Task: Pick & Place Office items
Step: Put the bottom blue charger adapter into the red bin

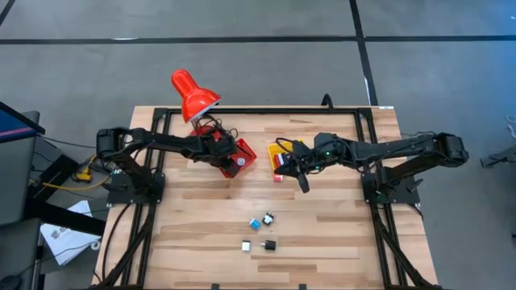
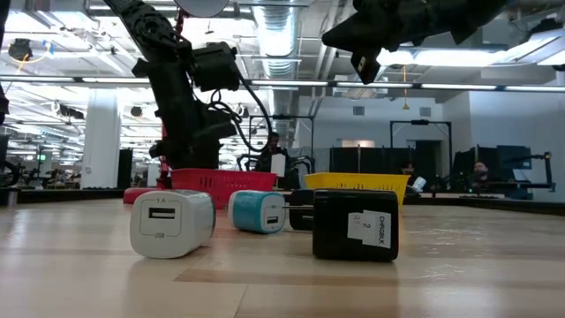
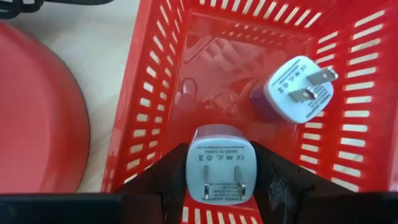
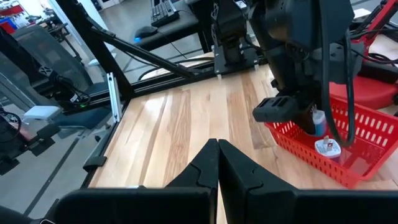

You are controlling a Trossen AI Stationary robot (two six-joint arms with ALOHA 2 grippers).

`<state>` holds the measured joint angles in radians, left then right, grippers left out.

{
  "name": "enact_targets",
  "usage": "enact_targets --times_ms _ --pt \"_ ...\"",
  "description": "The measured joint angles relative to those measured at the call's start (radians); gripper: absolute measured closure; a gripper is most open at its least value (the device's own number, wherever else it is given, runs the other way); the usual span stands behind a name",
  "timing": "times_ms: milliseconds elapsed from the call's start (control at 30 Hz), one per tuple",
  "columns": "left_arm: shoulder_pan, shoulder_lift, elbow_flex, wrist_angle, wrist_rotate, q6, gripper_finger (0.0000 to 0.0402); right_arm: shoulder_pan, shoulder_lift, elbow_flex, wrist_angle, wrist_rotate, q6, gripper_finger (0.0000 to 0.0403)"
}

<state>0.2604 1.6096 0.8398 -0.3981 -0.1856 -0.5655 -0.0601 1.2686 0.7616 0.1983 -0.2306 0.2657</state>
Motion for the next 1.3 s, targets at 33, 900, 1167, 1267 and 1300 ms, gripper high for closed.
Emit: enact_targets --times_ms 33,900,1167,1267,1300 --pt "0.000 0.000 0.000 0.002 0.000 0.000 0.0250 0.000 0.000 0.000 -0.001 0.000 0.000 0.0403" --pt "0.000 0.000 0.000 0.002 0.045 0.000 0.0249 0.000 -0.001 0.000 -0.002 -0.002 -0.003 0.0403" --pt "0.000 0.000 0.000 0.013 0.045 -0.001 0.0224 0.000 -0.001 0.000 -0.002 -0.004 -0.003 0.0403" --pt "0.000 0.000 0.000 0.013 0.045 -0.001 0.0203 0.000 -0.001 0.000 -0.002 -0.004 -0.003 0.0403" --pt "0.000 0.000 0.000 0.013 0.045 -0.001 0.0197 0.000 -0.001 0.000 -0.002 -0.004 -0.003 0.0403"
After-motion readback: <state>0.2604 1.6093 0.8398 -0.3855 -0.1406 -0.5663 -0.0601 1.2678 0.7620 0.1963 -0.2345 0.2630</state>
